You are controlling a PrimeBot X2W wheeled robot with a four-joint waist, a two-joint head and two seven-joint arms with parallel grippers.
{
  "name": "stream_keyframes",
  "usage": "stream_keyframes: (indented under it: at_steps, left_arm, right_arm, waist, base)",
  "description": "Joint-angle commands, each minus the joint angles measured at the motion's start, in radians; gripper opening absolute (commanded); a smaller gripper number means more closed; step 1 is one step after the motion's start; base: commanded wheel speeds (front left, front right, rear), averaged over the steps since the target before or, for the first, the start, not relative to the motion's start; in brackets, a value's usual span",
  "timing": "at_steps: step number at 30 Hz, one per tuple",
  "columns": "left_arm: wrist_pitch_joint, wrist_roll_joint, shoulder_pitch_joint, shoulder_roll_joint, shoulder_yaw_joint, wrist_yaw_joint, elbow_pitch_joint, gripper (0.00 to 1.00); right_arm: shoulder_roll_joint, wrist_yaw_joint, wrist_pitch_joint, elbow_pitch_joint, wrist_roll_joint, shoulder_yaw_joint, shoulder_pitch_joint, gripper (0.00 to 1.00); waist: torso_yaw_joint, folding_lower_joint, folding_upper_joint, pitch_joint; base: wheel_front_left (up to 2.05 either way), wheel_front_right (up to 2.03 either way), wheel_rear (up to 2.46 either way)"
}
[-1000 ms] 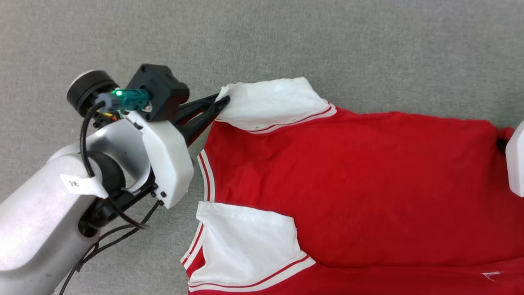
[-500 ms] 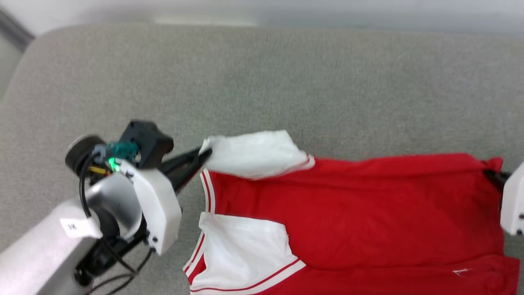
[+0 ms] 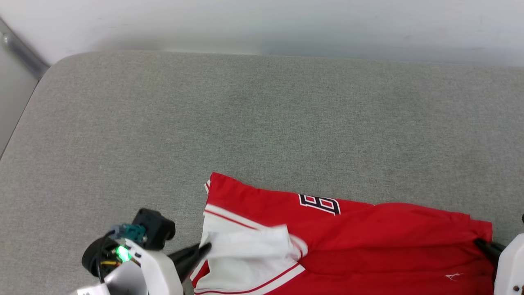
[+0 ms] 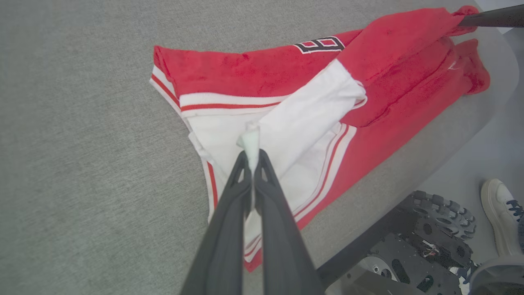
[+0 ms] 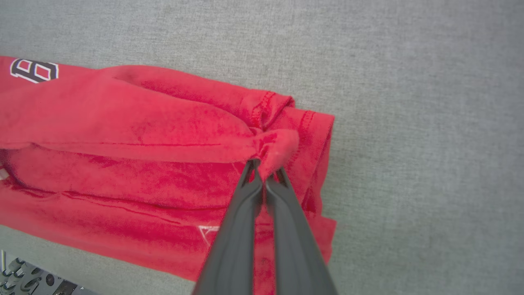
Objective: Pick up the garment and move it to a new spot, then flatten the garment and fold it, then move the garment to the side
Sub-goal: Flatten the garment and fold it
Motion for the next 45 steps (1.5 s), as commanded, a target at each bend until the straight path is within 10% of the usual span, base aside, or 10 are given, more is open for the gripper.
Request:
stream_keyframes:
  at_steps: [1,21,22,23,32,45]
  left_arm:
    - [-0.012,-0.005,0.022,-0.003,-0.005,0.004,0.008,0.00]
    - [-0.062,0.044,0.065,-0.072,-0.099,-0.054,0.221,0.00]
    - [-0.080,0.060,0.057,-0.078,-0.102,-0.056,0.241,0.46]
    - [-0.088,0.065,0.056,-0.083,-0.105,-0.057,0.251,1.00]
    - [-0.210,0.084,0.054,-0.103,-0.066,-0.058,0.264,1.00]
    - [-0.592,0.169,0.131,-0.191,0.188,0.153,0.237,1.00]
  right_arm:
    - [-0.003,0.000,-0.014,-0.012,0.006,0.005,0.021,0.00]
    - [-0.129,0.000,-0.083,0.080,-0.029,0.160,0.099,0.00]
    - [-0.132,0.000,-0.092,0.091,-0.027,0.169,0.094,1.00]
    - [-0.129,0.000,-0.096,0.097,-0.023,0.169,0.091,1.00]
    - [-0.135,0.000,-0.070,0.039,0.026,0.145,0.057,1.00]
    - [0.065,0.000,0.100,-0.107,-0.030,-0.083,0.106,1.00]
  waist:
    - [0.001,0.0000,0.0000,0.000]
    - [0.003,0.0000,0.0000,0.009]
    - [0.002,0.0000,0.0000,0.009]
    - [0.002,0.0000,0.0000,0.007]
    - [-0.013,0.0000,0.0000,-0.045]
    - [-0.011,0.0000,0.0000,-0.094]
  base:
    - [0.00,0.00,0.00]
    - [0.00,0.00,0.00]
    - [0.00,0.00,0.00]
    - [0.00,0.00,0.00]
    - [0.00,0.00,0.00]
    - [0.00,0.00,0.00]
